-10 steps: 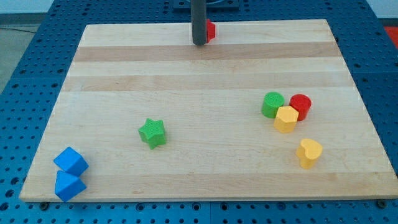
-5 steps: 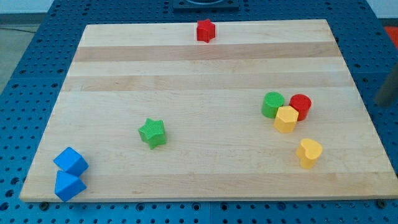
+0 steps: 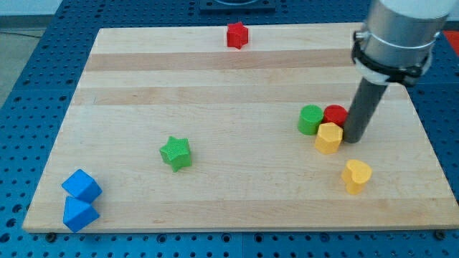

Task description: Move the red circle to the bottom of the red star

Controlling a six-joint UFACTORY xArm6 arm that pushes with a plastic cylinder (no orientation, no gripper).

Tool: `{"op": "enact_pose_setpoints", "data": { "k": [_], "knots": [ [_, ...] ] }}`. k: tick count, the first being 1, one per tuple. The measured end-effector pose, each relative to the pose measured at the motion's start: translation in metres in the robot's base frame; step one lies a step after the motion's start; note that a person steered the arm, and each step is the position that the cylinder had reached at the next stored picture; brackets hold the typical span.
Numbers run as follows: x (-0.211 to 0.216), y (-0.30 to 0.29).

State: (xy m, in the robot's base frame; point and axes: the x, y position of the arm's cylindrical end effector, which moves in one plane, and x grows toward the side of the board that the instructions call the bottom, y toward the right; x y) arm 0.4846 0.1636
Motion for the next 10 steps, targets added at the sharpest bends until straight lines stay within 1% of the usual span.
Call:
{"op": "enact_pose_setpoints", "data": {
  "k": [1, 3, 4, 5, 6, 7, 8, 9, 10],
  "knots": [
    [-0.016, -0.02],
    [-0.106, -0.03],
    [-0.112, -0.008],
    [-0.112, 0.027],
    [-0.122, 0.033],
    [-0.154, 0.032],
    [-0.16, 0.012],
    [-0.153, 0.009],
    [-0.128, 0.015]
  ]
}}
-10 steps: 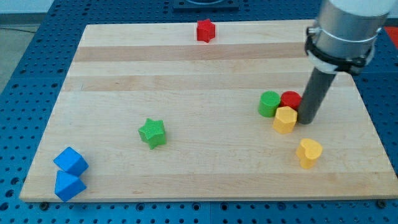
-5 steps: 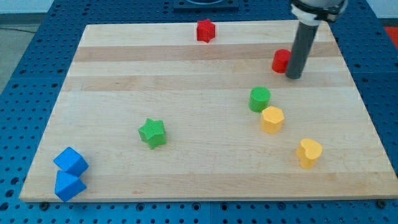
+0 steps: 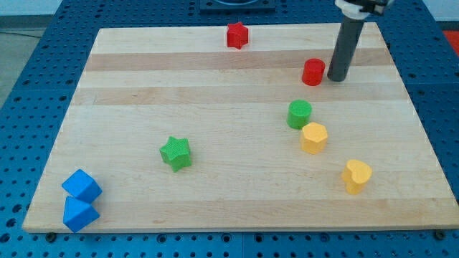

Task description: Move the red circle to the bottom of the red star

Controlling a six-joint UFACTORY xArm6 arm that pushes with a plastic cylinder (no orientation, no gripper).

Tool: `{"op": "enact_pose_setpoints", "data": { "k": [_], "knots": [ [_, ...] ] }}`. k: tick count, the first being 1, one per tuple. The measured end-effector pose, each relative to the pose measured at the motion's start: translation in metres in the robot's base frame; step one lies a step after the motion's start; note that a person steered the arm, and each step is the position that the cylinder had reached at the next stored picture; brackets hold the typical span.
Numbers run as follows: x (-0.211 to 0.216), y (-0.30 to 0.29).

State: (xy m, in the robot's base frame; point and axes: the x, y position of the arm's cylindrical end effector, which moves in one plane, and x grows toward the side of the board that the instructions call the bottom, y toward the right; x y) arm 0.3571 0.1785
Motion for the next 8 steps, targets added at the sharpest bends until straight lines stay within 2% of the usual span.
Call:
{"op": "enact_pose_setpoints", "data": {
  "k": [1, 4, 6, 8],
  "knots": [
    [-0.008, -0.015],
    [-0.024, -0.121],
    [-0.056, -0.147],
    [-0.058, -0.173]
  ]
}}
